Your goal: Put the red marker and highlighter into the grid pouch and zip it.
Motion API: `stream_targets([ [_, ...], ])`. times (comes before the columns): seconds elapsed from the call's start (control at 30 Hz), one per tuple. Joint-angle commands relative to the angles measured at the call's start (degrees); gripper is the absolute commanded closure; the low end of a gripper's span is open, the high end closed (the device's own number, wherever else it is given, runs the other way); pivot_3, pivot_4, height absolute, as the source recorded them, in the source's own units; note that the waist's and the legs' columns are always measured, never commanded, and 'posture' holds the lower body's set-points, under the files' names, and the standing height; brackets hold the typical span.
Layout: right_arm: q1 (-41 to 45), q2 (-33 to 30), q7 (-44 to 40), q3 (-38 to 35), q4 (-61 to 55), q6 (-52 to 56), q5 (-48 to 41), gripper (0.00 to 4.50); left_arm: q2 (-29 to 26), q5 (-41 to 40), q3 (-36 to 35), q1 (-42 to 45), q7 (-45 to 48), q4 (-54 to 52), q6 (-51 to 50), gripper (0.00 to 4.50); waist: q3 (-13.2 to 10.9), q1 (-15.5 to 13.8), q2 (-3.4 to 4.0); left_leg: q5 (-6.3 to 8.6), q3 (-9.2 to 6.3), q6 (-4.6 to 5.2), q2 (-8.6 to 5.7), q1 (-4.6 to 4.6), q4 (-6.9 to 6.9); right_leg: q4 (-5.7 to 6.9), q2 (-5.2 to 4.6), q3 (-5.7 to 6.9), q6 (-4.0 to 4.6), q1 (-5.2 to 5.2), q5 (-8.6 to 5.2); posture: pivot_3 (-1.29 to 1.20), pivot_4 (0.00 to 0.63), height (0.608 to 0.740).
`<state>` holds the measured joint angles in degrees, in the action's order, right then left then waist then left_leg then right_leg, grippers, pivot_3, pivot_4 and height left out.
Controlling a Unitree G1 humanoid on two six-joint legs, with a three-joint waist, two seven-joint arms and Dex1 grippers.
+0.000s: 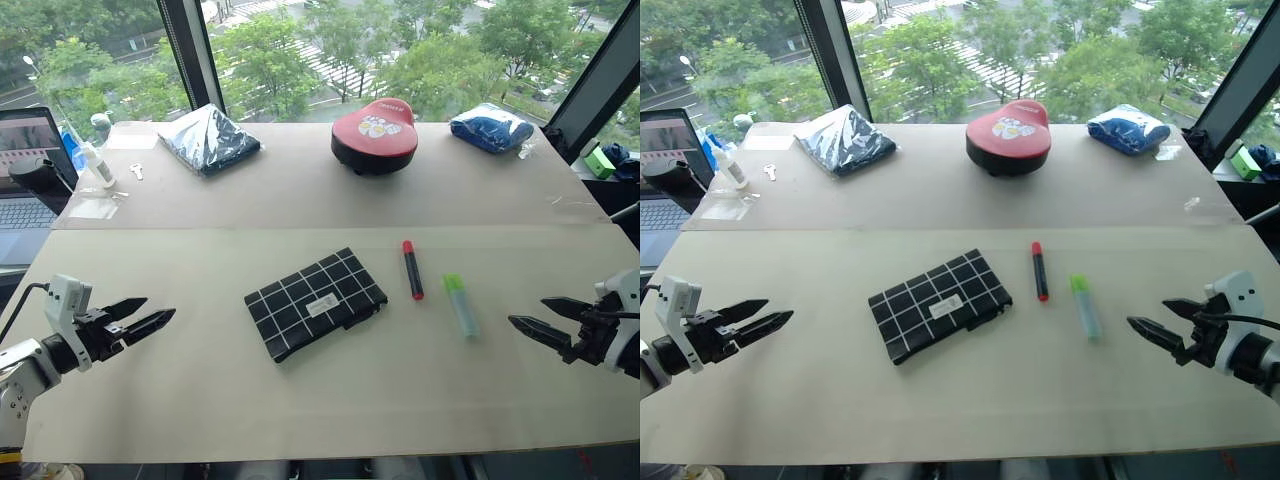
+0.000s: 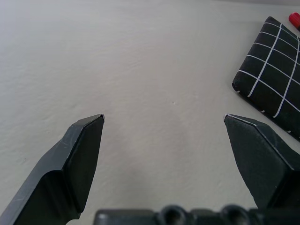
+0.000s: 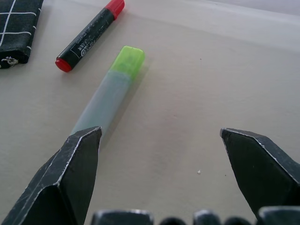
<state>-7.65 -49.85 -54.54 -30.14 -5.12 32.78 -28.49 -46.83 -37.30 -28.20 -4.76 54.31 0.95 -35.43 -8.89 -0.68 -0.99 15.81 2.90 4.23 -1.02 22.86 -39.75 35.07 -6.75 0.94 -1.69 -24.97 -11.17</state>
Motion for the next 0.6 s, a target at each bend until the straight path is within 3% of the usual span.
stream_targets([
  [0.03,2.48,-1.15,0.54,-1.63,1.02,-0.13,-0.95,0.02,0.46,0.74,1.58,-0.10,0.69,-2.04,1.22,0.10,0.00,0.00,0.00,0.00,0.00,0.00,0.00,0.00,0.00,0.00,0.00,0.00,0.00,0.00,0.00,0.00,0.150,0.740],
  [0.13,7.28,-0.75,2.79,-0.61,2.35,1.33,-1.41,0.02,0.65,5.48,7.23,0.53,2.92,-1.92,7.03,0.10,-0.01,0.03,0.05,0.00,0.10,0.02,-0.05,-0.02,-0.01,0.00,0.00,-0.06,0.00,0.01,0.00,0.00,0.150,0.740],
  [0.23,9.41,-0.95,2.61,-0.65,2.24,3.50,-2.81,0.71,-0.35,11.66,11.88,1.24,4.52,-1.80,15.41,0.00,-0.02,-0.18,0.02,0.00,0.17,0.01,-0.02,-0.02,-0.02,-0.02,0.00,-0.08,0.01,0.00,0.02,0.00,0.150,0.740],
  [0.3,10.21,-1.55,1.61,-0.72,1.71,4.12,-3.79,1.46,-1.69,14.09,13.24,0.76,6.55,-2.33,19.66,0.00,-0.01,-0.26,0.03,0.00,0.15,0.00,0.01,-0.01,0.01,-0.01,-0.03,-0.05,0.04,-0.02,0.03,0.00,0.150,0.740],
  [0.4,11.68,-1.77,1.25,-0.35,-1.42,6.39,-6.15,2.49,-6.71,22.95,16.94,0.35,10.69,1.08,34.01,0.00,-0.01,-0.05,0.03,0.01,0.15,0.02,0.01,0.06,0.06,-0.03,-0.16,-0.11,0.05,-0.12,0.02,0.00,0.150,0.740],
  [0.6,16.15,-0.73,0.94,6.39,-6.84,8.43,-8.11,4.45,-7.22,22.60,19.37,5.04,14.25,-0.85,41.00,0.00,0.02,0.16,0.20,0.07,0.18,0.03,0.00,0.08,0.07,-0.04,-0.39,-0.10,0.05,-0.16,0.03,0.00,0.150,0.740],
])
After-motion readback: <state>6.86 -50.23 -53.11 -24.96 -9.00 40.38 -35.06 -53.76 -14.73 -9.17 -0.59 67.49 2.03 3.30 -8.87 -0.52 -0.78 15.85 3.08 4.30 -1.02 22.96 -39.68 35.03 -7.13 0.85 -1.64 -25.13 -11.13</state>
